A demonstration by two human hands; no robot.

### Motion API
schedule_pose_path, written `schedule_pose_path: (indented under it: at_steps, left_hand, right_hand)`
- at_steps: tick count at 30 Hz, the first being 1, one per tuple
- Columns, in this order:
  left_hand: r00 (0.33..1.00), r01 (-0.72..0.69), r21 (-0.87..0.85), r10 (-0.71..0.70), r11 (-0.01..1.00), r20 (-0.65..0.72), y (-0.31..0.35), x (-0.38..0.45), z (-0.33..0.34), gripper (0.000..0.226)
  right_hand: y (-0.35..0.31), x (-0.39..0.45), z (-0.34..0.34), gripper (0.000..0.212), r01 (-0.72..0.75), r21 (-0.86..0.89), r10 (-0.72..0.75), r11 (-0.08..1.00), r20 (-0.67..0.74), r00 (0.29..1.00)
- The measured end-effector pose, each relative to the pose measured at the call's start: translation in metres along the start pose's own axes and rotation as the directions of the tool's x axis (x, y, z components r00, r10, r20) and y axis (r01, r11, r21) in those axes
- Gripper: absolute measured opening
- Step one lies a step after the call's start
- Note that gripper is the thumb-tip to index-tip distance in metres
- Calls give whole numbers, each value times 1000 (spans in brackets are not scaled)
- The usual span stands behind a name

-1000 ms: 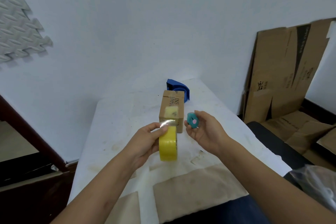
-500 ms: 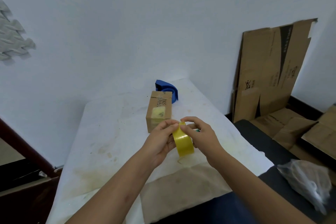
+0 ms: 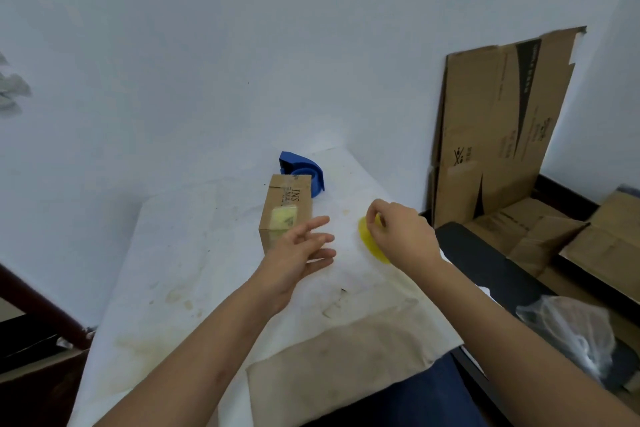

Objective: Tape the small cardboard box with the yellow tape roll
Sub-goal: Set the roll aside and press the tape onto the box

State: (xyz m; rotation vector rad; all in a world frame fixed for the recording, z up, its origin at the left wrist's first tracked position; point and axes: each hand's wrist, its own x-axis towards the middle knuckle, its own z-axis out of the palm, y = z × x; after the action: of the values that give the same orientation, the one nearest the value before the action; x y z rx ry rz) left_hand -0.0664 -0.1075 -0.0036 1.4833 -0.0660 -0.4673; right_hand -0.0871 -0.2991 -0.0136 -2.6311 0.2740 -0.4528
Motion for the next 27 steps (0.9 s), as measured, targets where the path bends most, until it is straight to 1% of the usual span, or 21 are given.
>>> schedule_pose_path:
  at_steps: [1, 2, 6, 9, 14, 16, 19, 21, 23, 24, 26, 27]
  left_hand:
    - [1000, -17, 25, 17, 1000, -9, 2, 1, -6, 26]
    - [999, -28, 37, 29, 999, -18, 4, 2, -11, 24]
    - [996, -48, 16, 49, 999, -79, 9, 4, -29, 22]
    - [991, -80, 4, 80, 997, -106, 13, 4, -40, 22]
    - [975, -124, 38, 129, 992, -180, 13, 7, -55, 22]
    - [967, -145, 55, 153, 988, -202, 13, 8, -56, 21]
    - [952, -177, 118, 201, 977, -233, 15, 10, -60, 20]
    - [930, -209, 197, 257, 958, -263, 15, 12, -65, 22]
    - [892, -245, 359, 355, 901, -280, 16, 15, -70, 25]
    - [875, -250, 471, 406, 846, -265, 17, 15, -73, 26]
    - [859, -256, 665, 480, 702, -177, 18, 18, -80, 26]
    - [858, -285, 726, 504, 626, -98, 18, 22, -84, 29]
  right_hand:
    - [2, 3, 2, 13, 35, -88, -34, 995, 20, 999]
    - [3, 6, 6, 13, 64, -134, -59, 989, 45, 997]
    - [4, 16, 24, 15, 142, -181, -121, 973, 121, 985]
    - [4, 21, 32, 18, 142, -173, -115, 975, 159, 981]
    - [5, 14, 38, 21, 143, -115, -112, 983, 242, 964]
    - [7, 10, 41, 22, 143, -105, -113, 984, 251, 961]
    - [9, 8, 42, 21, 136, -102, -107, 985, 254, 961]
    - [7, 8, 39, 24, 143, -63, -125, 988, 236, 964]
    - [0, 9, 34, 29, 165, -3, -162, 986, 165, 973]
    - [-6, 10, 30, 29, 174, 27, -176, 984, 130, 976]
    - [-22, 14, 26, 25, 173, 101, -183, 980, 102, 978]
    - [-30, 16, 26, 22, 167, 146, -183, 975, 106, 977]
